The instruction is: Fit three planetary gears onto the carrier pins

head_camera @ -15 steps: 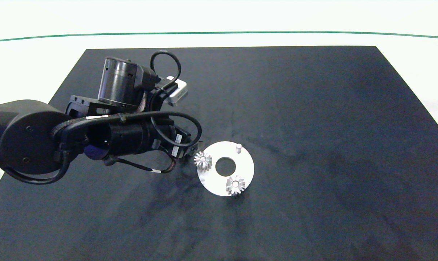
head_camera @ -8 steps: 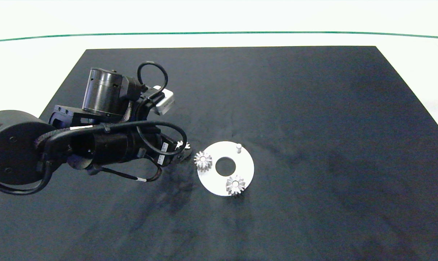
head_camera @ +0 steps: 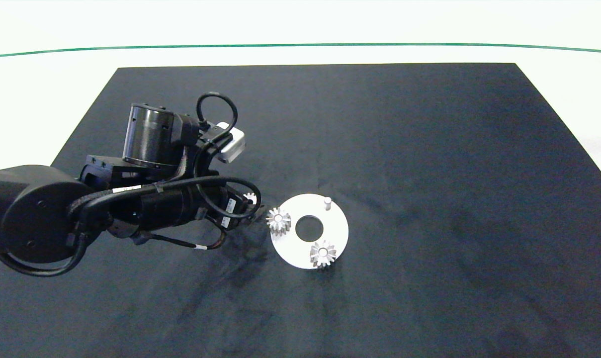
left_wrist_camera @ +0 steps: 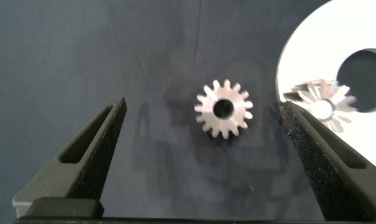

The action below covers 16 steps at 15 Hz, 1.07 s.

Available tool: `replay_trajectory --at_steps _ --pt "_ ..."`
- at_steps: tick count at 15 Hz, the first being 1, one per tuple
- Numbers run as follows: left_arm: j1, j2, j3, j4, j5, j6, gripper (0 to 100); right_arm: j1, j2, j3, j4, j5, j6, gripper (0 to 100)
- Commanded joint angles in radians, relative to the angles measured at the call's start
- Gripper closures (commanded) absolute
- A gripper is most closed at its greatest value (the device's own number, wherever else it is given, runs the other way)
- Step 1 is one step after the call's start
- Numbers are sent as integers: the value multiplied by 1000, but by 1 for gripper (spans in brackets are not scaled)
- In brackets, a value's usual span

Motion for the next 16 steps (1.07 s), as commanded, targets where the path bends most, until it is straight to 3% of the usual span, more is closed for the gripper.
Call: replay_trajectory --at_steps 1,9,16 --pt "1 21 19 -13 1 16 0 2 1 0 2 -2 -2 0" --pt "-13 26 49 -18 1 18 0 2 3 3 2 -2 -2 0" --pt "-30 46 57 -76 1 18 0 3 0 2 2 -2 -2 0"
